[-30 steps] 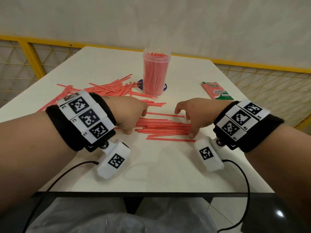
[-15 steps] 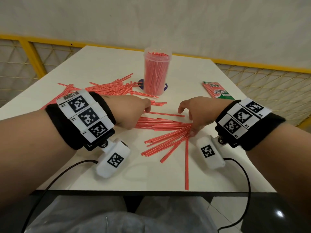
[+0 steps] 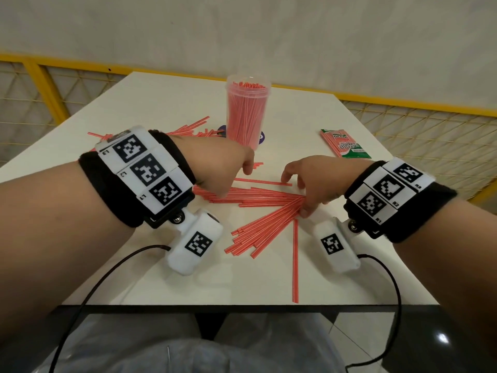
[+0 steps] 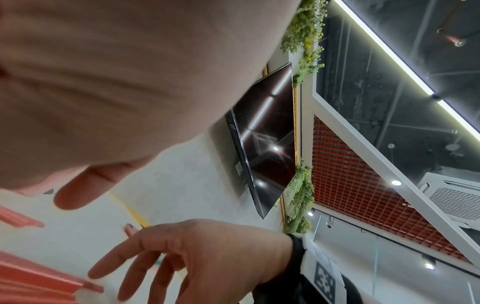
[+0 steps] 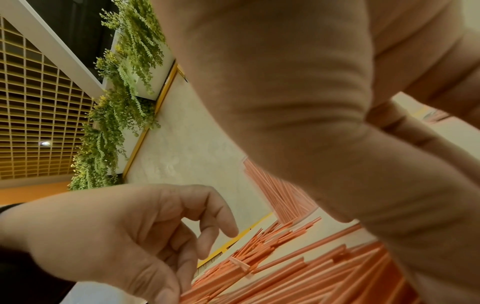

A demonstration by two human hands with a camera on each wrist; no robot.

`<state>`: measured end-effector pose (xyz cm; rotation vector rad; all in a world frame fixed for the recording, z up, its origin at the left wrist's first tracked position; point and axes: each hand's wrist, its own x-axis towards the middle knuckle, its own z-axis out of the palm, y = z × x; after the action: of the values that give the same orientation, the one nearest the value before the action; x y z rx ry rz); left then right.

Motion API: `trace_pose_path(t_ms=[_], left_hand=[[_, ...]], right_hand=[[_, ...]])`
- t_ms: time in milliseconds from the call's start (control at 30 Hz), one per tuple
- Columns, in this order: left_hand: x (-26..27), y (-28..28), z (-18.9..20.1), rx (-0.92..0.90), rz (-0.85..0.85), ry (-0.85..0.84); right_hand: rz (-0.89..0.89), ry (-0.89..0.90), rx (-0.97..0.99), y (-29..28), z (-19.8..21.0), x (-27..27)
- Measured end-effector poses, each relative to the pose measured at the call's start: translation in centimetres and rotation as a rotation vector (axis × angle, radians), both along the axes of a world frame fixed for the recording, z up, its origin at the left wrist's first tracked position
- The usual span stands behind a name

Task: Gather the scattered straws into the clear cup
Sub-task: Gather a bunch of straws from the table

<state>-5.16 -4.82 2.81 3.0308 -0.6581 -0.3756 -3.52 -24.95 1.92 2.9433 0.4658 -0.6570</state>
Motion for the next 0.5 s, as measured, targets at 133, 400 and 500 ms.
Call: trace_pose_path(t_ms=[133, 400, 500], left_hand=[[0.1, -1.1, -1.0, -0.219, 0.024, 0.022], [-2.3, -2.3, -0.6, -0.218, -0.207, 0.249], [-3.2, -2.5, 0.0, -0.187, -0.425, 0.411]], right_hand=[[0.053, -0.023, -0.021, 0.5, 0.3, 0.0], [0.120, -0.030, -0.107, 0.9, 0.9, 0.4], [0.124, -0.016, -0.103, 0.3, 1.0, 0.9]])
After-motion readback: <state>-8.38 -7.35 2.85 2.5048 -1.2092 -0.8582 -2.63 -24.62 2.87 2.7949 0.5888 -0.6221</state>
